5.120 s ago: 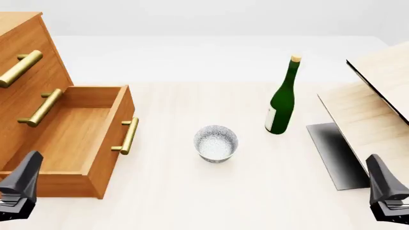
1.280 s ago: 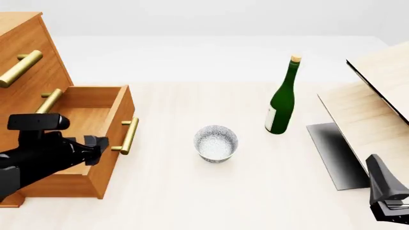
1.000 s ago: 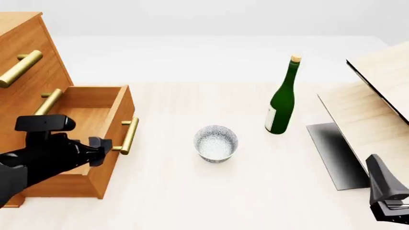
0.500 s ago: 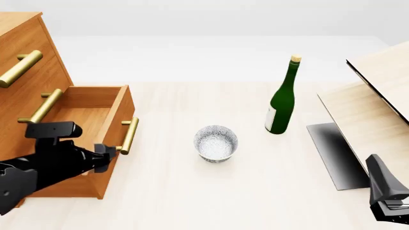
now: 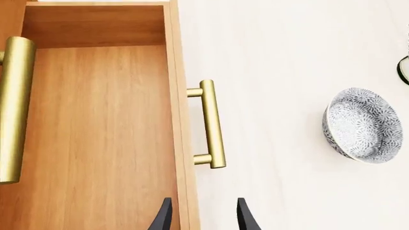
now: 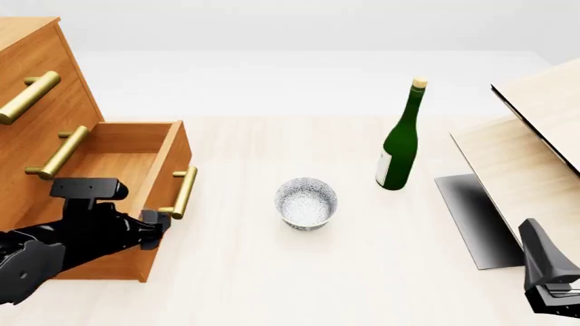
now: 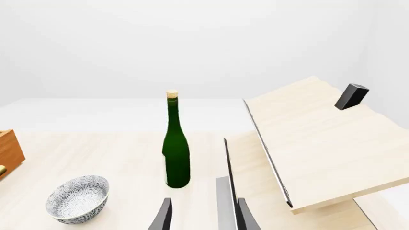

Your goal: Put the bowl in the bottom drawer of the cabinet and close it.

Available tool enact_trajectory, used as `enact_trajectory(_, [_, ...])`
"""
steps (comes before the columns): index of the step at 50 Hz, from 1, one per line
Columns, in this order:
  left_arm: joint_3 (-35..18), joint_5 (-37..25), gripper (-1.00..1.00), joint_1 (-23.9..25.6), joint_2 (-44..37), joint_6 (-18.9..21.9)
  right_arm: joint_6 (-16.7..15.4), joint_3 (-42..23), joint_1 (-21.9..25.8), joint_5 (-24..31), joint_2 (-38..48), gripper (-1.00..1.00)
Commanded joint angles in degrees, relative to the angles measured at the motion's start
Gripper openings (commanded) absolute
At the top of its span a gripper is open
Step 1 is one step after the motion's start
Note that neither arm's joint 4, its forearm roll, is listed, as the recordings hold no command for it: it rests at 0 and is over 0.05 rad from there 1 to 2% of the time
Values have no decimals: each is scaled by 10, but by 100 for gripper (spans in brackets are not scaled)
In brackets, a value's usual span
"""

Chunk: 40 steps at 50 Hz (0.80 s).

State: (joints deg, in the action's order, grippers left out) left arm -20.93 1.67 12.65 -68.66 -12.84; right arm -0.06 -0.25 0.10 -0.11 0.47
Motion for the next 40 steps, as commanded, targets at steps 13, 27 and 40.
enact_trajectory(13, [7, 6, 100, 35, -20, -12, 0, 0, 0, 0, 0, 100])
enact_trajectory(27, [5, 16, 100, 47, -36, -18, 0, 0, 0, 0, 0, 100])
enact_trajectory(40, [2, 27, 100, 58, -54, -23, 0, 0, 0, 0, 0, 100])
